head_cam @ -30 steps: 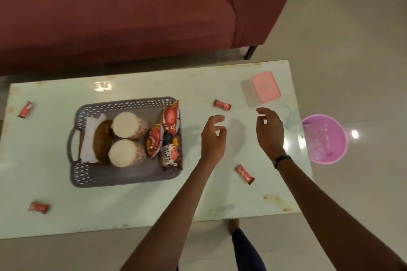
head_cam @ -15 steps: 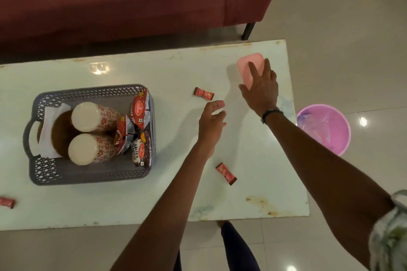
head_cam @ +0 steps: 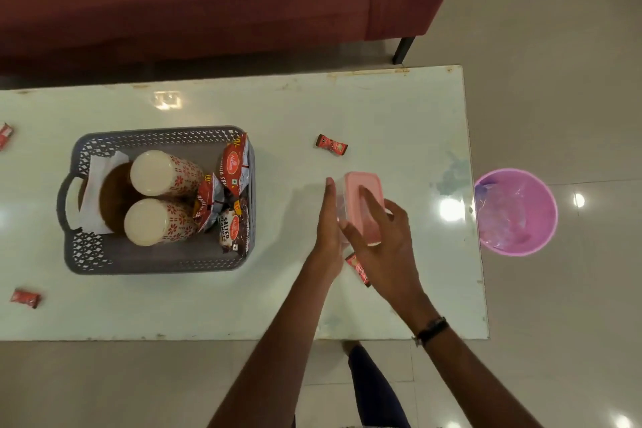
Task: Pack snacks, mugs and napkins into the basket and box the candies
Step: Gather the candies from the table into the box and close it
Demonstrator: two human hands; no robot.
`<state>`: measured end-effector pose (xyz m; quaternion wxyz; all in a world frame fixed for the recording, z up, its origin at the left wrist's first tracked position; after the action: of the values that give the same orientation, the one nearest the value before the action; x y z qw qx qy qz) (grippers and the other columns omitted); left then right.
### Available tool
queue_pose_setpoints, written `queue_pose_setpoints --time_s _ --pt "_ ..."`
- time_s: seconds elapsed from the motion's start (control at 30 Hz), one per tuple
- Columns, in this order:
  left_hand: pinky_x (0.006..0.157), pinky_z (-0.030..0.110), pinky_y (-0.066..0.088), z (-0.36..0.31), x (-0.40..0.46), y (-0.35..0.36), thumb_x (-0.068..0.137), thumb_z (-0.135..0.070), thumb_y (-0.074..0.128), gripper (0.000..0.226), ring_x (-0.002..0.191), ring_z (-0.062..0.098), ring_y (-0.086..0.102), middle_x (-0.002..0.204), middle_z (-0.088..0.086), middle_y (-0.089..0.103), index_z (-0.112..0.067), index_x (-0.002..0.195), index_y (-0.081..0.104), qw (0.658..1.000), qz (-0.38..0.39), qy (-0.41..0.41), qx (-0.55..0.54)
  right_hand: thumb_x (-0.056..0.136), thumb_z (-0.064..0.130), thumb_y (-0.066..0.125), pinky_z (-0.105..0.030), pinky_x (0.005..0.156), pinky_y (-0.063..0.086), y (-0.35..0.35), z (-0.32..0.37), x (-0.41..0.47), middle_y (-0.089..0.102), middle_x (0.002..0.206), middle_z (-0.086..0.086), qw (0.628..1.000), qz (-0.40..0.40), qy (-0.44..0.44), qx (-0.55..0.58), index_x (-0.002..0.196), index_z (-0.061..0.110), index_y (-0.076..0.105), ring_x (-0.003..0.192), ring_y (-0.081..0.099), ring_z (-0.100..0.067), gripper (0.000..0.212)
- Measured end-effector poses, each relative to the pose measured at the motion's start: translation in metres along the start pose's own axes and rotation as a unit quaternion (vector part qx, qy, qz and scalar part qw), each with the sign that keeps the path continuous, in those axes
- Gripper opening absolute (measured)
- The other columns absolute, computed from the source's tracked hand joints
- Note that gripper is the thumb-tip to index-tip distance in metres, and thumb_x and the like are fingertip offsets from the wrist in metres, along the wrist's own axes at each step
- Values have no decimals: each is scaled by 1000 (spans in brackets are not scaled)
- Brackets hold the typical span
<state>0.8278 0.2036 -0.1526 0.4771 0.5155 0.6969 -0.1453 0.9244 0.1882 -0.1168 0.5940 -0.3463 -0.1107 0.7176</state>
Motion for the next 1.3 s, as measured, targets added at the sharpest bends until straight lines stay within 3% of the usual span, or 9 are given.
queue_pose_setpoints --time_s 0.17,0.33,0.47,0.6,0.67,0.87,0.97,1.07,1.3 --pt "98 53 47 -4 -8 -17 77 -76 35 63 107 33 64 116 15 67 -28 102 67 999 -23 20 12 89 49 50 -44 90 54 6 15 -13 37 141 -9 999 30 -19 20 140 43 32 126 41 -26 55" --pt "90 42 52 -11 -10 -29 87 -68 16 71 99 25 65 113 11 65 -21 117 59 1000 20 14 -8 92 34 53 -16 91 46 -7 23 -11 47 137 2 991 76 -24 107 138 41 37 121 46 -12 49" --pt "84 37 53 -11 -7 -33 92 -59 14 70 119 32 55 134 13 53 -12 135 43 999 34 11 4 91 44 53 -27 101 42 -13 17 -2 46 138 17 958 136 51 248 132 55 38 124 47 -3 46" --pt "99 57 43 -10 -6 -35 88 -60 40 54 121 30 53 131 10 52 -21 125 45 999 -30 -18 18 92 40 53 -10 81 47 -3 11 -1 51 137 18 934 135 91 319 136 44 41 111 55 9 46" --pt "98 51 45 -7 -6 -43 83 -45 61 55 115 24 57 127 3 53 -22 129 42 995 -50 -13 82 93 39 51 -13 86 46 4 6 0 52 136 18 925 135 105 339 136 42 42 116 53 3 44" --pt "88 37 47 -12 17 -74 92 -17 45 38 107 19 56 123 4 56 -15 130 46 971 -172 14 164 97 21 37 -38 98 49 6 -24 13 58 122 -10 879 24 199 433 123 23 49 113 56 -24 28" --pt "99 46 47 -17 28 -80 92 -17 41 43 118 25 52 129 7 51 -16 135 41 960 -180 17 216 96 20 43 -38 88 55 7 -43 23 62 114 -11 891 -3 208 404 125 15 50 107 62 -26 30" --pt "91 44 50 -19 33 -81 92 -14 44 44 108 22 53 113 6 52 -16 136 40 964 -180 1 193 93 20 54 -35 87 53 12 -54 34 61 110 -7 897 -36 234 374 127 8 51 105 59 -25 36" --pt "80 39 52 -21 38 -81 90 -14 52 46 104 23 50 126 9 53 -16 135 44 954 -174 35 240 83 16 68 -29 74 56 29 -68 50 63 102 -5 905 -93 229 346 105 10 60 99 61 -26 24"
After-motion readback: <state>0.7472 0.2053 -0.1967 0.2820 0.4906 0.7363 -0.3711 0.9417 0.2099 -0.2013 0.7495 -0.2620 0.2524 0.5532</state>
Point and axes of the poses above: each hand's wrist, its own x-axis towards the middle knuckle, its own y-axis out of the palm, z = x × y, the point moved 3 cm from there along x, towards the middle knuckle
